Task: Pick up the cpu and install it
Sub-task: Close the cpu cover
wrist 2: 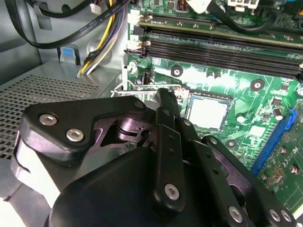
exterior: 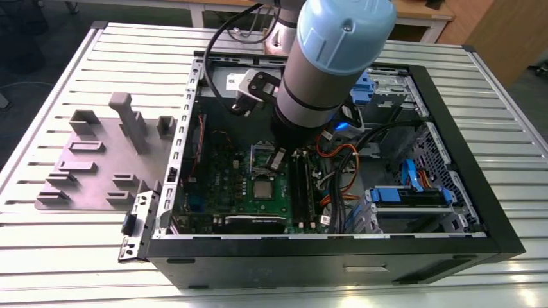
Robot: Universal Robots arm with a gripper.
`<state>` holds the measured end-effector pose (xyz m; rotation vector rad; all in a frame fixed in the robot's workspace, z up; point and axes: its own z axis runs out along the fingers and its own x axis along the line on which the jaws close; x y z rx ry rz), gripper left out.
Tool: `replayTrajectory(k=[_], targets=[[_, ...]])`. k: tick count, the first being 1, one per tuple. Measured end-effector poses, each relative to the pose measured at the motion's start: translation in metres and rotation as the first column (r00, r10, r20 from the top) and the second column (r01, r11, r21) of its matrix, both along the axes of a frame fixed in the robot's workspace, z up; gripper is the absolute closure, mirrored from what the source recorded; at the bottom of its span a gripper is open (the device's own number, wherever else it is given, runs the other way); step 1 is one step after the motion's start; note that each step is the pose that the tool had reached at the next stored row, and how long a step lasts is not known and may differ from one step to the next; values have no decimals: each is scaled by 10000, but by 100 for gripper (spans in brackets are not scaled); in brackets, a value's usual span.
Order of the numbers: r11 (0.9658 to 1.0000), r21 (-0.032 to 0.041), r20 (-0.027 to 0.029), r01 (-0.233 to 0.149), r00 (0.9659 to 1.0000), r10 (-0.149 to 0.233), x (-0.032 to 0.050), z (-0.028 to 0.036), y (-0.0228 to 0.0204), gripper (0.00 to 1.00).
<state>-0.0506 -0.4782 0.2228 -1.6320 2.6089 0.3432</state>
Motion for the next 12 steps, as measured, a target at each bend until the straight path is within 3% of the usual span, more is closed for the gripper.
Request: replayTrajectory(k=[6, 12], targets=[[9999, 69, 0, 88, 10000, -88, 19, -18, 29, 89], [10000, 73, -1, -50, 10000, 50, 24, -29, 48, 89]])
